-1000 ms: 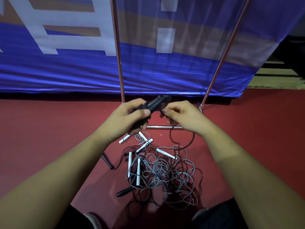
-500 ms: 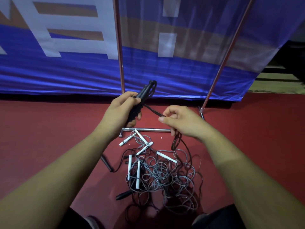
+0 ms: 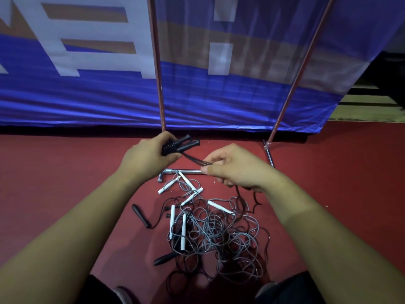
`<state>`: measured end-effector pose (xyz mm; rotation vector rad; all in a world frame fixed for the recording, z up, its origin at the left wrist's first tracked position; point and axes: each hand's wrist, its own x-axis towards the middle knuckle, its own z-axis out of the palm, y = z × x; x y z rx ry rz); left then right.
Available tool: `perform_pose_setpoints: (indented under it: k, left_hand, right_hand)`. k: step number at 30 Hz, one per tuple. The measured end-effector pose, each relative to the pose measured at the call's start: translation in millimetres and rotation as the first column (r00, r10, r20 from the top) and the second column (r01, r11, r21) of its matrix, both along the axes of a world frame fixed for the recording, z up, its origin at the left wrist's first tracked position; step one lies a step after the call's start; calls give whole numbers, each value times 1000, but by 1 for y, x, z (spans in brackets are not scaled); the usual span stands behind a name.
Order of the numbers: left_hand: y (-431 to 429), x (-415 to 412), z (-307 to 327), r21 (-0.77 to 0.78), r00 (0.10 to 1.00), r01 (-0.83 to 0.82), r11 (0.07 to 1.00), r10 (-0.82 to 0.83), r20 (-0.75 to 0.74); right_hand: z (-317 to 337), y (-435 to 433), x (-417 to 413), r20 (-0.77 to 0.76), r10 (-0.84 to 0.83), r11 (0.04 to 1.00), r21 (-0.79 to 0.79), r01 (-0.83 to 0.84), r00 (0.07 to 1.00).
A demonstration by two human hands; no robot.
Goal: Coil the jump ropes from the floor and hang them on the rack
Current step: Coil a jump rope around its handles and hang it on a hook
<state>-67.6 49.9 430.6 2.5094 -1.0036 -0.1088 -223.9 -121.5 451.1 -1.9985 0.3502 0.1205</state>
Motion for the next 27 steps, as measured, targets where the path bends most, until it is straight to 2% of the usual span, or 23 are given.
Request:
perform_pose_setpoints:
  k: [3, 5, 7, 10, 15, 17, 18, 20, 21, 24, 27]
  left_hand:
    - [-11, -17, -6, 167, 977, 72, 983, -103, 185]
    - [-16, -26, -9, 237, 949, 142, 961, -200, 244]
    - [-19, -33, -8, 307, 917, 224, 925, -306, 255]
    - [-20, -37, -7, 321, 892, 323, 890, -400, 212]
    - [-18, -33, 2, 194, 806, 484, 854, -520, 282]
    - [-13, -35, 9, 31, 824, 556, 831, -555, 115]
    - [-10, -37, 12, -141, 826, 552, 822, -562, -43]
    - [-6, -36, 18, -507, 738, 366, 781, -575, -353]
    - [-5, -35, 20, -615, 696, 239, 752, -574, -431]
    - [-7, -29, 23, -754, 693, -60, 654, -517, -503]
    - [-6, -15, 23, -752, 700, -244, 612, -426, -573]
  right_hand:
    - [5, 4, 1, 68, -23, 999, 35, 20, 997]
    - [9, 0, 1, 127, -55, 998, -31, 60, 990]
    - [10, -4, 0, 203, -60, 984, -151, 92, 977]
    - [8, -13, 0, 278, -77, 940, -300, 163, 957]
    - [1, -30, 0, 299, -199, 935, -226, 272, 933]
    - [-1, -31, 1, 277, -254, 939, -158, 304, 927]
    - [-2, -31, 2, 255, -273, 943, -120, 311, 927]
    - [-3, -30, 4, 209, -256, 962, -42, 270, 944]
    - [-4, -29, 5, 193, -220, 974, -5, 225, 956]
    - [-6, -25, 7, 171, -149, 989, 35, 145, 974]
    - [-8, -23, 7, 154, -134, 990, 56, 127, 979]
